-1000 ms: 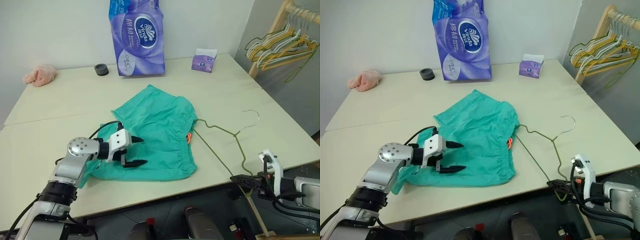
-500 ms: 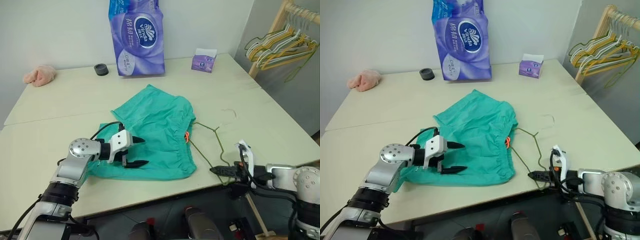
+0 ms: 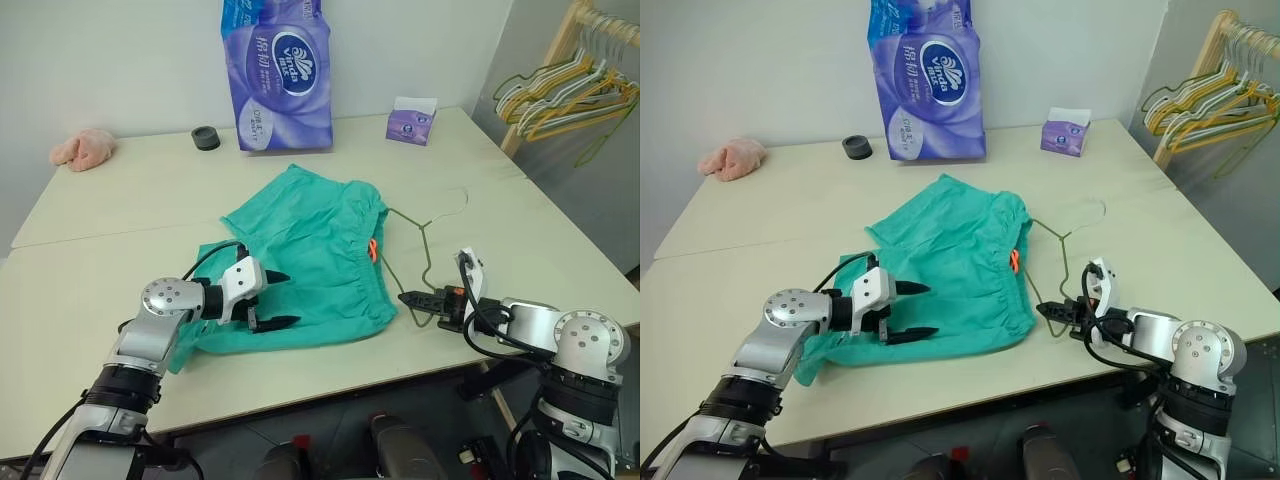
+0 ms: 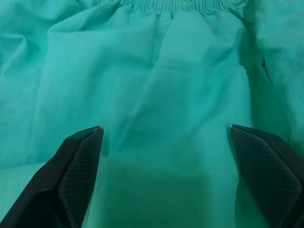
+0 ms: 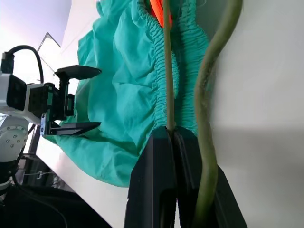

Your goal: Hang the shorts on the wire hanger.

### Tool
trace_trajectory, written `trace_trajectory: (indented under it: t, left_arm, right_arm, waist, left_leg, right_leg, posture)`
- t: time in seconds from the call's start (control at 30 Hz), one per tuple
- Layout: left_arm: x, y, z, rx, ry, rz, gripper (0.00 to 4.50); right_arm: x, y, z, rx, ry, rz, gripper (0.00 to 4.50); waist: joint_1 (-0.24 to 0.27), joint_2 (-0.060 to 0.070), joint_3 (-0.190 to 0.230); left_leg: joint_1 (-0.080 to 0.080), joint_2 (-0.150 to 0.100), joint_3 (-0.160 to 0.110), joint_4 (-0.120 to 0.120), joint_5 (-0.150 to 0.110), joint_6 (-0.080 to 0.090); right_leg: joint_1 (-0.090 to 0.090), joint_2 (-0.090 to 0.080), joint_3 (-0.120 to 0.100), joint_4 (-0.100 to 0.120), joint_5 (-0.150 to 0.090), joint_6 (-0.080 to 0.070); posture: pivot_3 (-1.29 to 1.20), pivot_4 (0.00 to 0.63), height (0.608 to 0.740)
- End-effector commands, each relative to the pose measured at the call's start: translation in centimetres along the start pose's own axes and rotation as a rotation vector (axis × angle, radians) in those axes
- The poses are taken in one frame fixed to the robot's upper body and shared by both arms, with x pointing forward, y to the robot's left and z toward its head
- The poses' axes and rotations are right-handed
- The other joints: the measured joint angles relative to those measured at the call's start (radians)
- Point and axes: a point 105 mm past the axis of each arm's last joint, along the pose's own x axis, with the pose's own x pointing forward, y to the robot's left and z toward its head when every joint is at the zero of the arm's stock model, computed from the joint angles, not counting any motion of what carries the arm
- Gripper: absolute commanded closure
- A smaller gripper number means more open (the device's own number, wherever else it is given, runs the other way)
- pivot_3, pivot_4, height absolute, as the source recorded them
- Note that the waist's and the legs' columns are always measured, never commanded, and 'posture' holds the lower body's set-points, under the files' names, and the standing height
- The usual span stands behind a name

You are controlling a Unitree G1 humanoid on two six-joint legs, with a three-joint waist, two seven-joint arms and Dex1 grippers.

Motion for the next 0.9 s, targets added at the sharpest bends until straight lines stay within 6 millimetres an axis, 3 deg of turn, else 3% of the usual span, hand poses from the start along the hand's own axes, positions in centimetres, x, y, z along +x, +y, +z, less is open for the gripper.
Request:
trace_trajectory:
  t: [0.03,0.23,0.37,0.47,0.53,0.7,0.9]
  left_arm:
    - [-0.2,2.0,2.3,-0.038,-0.091,0.095,0.01]
    - [-0.9,3.6,4.5,-0.1,-0.174,0.15,0.01]
    - [-2.9,6.0,8.2,-0.043,-0.265,0.251,0.01]
    - [-5.7,9.2,12.4,0.072,-0.322,0.361,0.01]
    - [-6.4,10.1,13.4,0.122,-0.319,0.383,0.01]
    - [-6.4,10.2,14.6,0.32,-0.173,0.237,0.01]
    - [-4.7,10.4,15.7,0.464,-0.1,0.112,0.01]
  right_arm:
    - [0.6,2.4,1.6,-0.171,-0.072,0.037,4.5]
    - [2.4,3.4,2.9,-0.446,-0.131,-0.03,4.5]
    - [3.0,3.1,3.4,-0.558,-0.141,-0.067,4.5]
    - [3.2,3.4,3.5,-0.655,-0.121,-0.064,4.5]
    - [3.2,3.5,3.5,-0.694,-0.108,-0.057,4.5]
    - [3.2,4.3,3.4,-0.825,-0.061,-0.021,4.5]
    - [3.4,5.2,3.0,-0.951,-0.027,0.005,4.5]
  waist:
    - [0.0,0.0,0.0]
    - [-0.008,0.0,0.0]
    - [-0.008,0.0,0.0]
    - [-0.006,-0.001,0.0]
    - [-0.006,0.0,0.0]
    - [-0.009,0.0,0.0]
    - [-0.006,0.0,0.0]
  left_leg:
    - [0.0,0.0,0.0,0.0,0.0,0.0]
    - [0.0,0.0,0.0,0.0,0.0,0.0]
    - [-0.001,0.0,-0.001,0.0,0.0,0.0]
    - [-0.001,0.0,-0.001,0.001,0.0,0.0]
    - [-0.002,-0.001,-0.001,0.001,0.0,0.0]
    - [0.0,-0.001,0.001,0.0,0.0,0.0]
    - [-0.001,-0.001,0.001,0.0,0.0,0.0]
  right_leg:
    - [0.0,0.0,0.0,0.0,0.0,0.0]
    - [0.0,0.0,-0.001,0.0,0.0,0.0]
    - [-0.001,0.0,-0.001,0.0,0.0,0.0]
    - [-0.001,0.0,-0.002,0.0,0.0,0.0]
    - [-0.001,0.0,-0.003,0.0,0.0,0.0]
    - [-0.001,0.0,-0.003,0.0,0.0,0.0]
    - [-0.002,0.0,-0.003,0.0,0.0,0.0]
  posture:
    - [-0.27,0.109,0.74]
    - [-0.28,0.108,0.74]
    - [-0.27,0.105,0.74]
    - [-0.26,0.1,0.74]
    - [-0.26,0.097,0.74]
    - [-0.25,0.095,0.74]
    - [-0.26,0.094,0.74]
